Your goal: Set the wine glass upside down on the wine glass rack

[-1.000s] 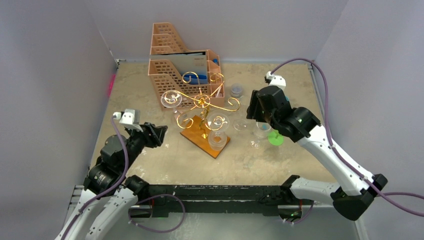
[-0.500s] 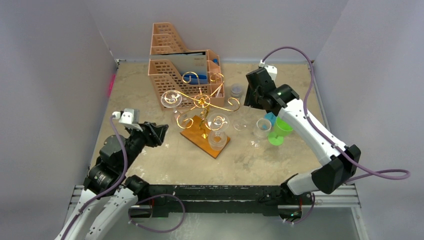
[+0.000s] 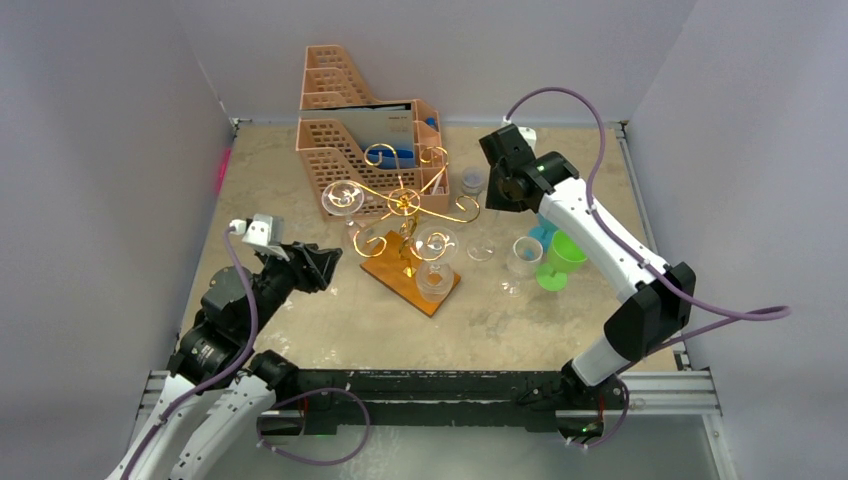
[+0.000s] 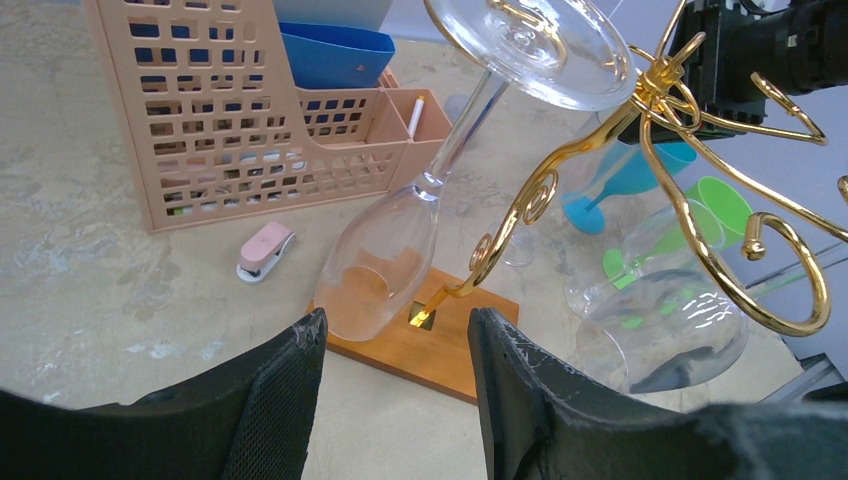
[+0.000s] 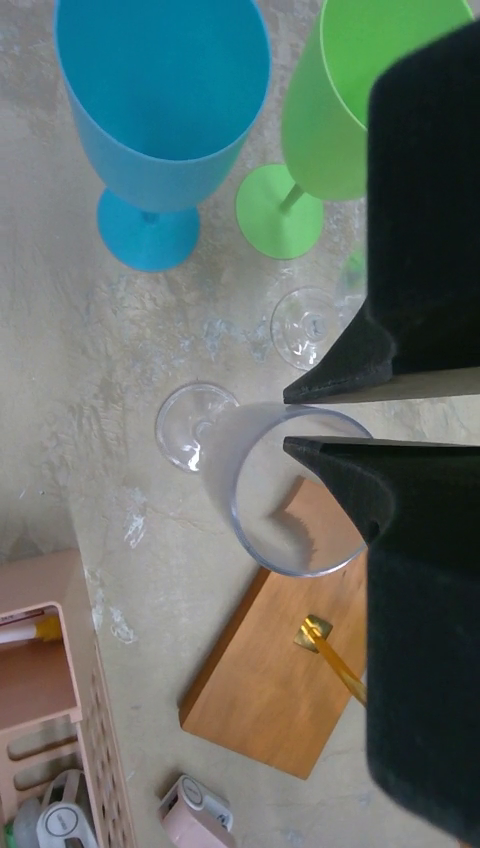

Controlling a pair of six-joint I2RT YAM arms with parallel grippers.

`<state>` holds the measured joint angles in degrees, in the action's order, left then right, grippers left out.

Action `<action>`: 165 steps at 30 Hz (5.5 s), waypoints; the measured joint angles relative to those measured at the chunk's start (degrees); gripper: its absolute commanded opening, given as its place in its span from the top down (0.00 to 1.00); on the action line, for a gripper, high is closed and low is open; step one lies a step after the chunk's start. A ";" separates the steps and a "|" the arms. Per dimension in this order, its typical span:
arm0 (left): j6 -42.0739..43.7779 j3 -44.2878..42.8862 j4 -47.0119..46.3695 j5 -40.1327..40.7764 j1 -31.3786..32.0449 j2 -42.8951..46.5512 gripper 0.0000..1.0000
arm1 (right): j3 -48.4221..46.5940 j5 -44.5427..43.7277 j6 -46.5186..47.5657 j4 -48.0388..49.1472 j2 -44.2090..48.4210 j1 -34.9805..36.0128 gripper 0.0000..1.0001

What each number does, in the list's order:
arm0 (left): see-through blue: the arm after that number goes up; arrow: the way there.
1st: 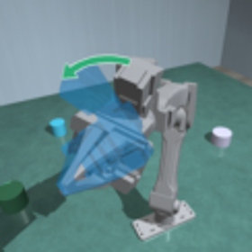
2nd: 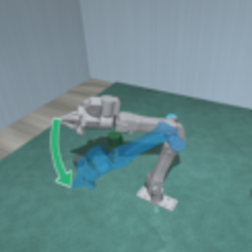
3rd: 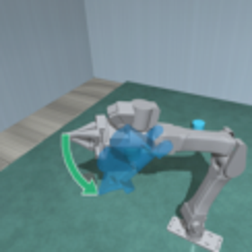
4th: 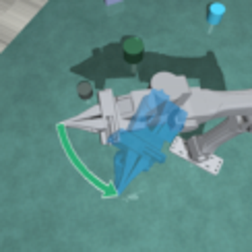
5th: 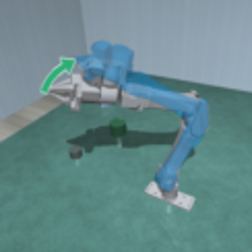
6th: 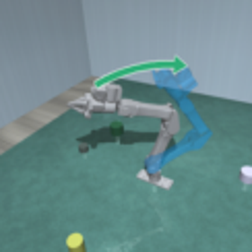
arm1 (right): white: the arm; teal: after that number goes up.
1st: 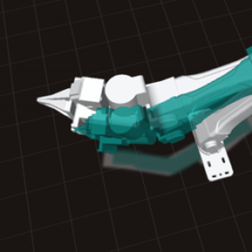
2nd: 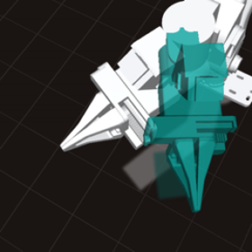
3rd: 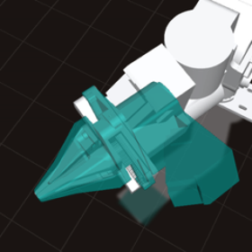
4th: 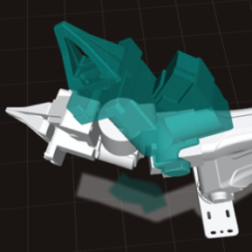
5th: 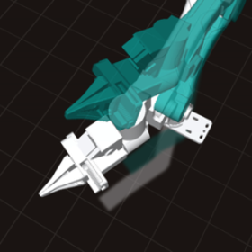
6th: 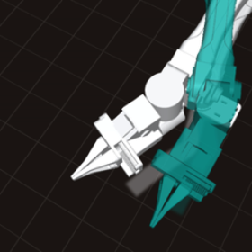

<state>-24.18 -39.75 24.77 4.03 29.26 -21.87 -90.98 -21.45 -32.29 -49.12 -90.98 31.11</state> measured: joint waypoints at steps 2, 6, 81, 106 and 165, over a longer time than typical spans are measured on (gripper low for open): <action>0.00 0.00 -0.20 -0.28 0.00 0.04 0.47 | -0.44 0.00 0.98 -0.11 -0.50 0.00 0.87; 0.37 0.00 -0.24 -0.48 0.00 0.20 0.47 | -1.14 0.17 2.54 -0.37 -0.61 0.00 0.90; -27.65 -34.16 -20.26 -38.16 0.00 -32.98 0.05 | 24.35 0.94 5.57 28.59 49.66 0.00 1.00; -59.87 -50.90 -22.77 -14.32 10.99 -59.19 0.32 | 25.46 3.50 3.54 48.96 49.40 0.00 1.00; -32.57 -50.23 -28.24 2.82 12.90 -51.23 1.00 | 28.85 20.98 8.09 54.77 49.35 0.00 0.31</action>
<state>-56.75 -89.97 -3.46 6.85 42.15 -73.10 -62.13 -0.47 -24.21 5.65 -41.63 31.11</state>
